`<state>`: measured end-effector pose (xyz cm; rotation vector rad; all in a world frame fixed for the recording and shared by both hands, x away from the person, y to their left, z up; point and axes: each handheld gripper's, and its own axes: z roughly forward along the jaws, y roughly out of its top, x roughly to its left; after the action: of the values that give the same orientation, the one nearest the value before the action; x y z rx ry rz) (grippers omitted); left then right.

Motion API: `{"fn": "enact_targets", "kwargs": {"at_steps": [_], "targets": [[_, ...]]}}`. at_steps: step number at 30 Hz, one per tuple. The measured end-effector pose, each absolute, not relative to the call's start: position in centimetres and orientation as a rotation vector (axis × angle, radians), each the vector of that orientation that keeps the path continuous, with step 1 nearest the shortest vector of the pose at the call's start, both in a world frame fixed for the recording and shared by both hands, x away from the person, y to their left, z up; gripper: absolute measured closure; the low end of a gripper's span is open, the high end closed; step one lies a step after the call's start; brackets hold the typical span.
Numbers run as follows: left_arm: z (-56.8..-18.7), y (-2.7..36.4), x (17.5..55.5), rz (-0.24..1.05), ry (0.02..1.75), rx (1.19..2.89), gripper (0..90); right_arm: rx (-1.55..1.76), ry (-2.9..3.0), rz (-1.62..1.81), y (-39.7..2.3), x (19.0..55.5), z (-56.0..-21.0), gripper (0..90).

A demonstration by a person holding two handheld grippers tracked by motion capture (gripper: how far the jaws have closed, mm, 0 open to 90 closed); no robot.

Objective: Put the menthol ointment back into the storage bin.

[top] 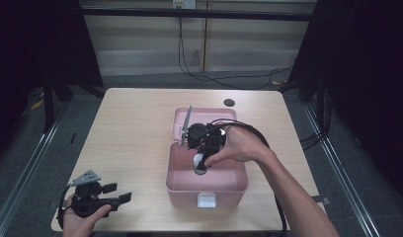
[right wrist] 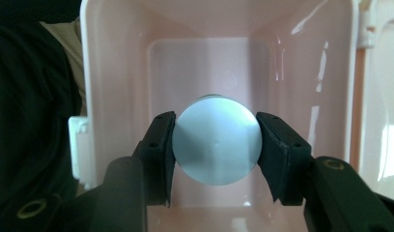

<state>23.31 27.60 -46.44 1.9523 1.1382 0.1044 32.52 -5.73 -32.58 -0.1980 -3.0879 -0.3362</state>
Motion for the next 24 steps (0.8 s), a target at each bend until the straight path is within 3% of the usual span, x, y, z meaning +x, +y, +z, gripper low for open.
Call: {"fn": "enact_targets", "kwargs": {"at_steps": [24], "targets": [[-46.5,27.5,23.5,0.108,1.137,1.957,25.1,-0.176,-3.066,-0.313,-3.3,34.0,-35.3,51.3]]}}
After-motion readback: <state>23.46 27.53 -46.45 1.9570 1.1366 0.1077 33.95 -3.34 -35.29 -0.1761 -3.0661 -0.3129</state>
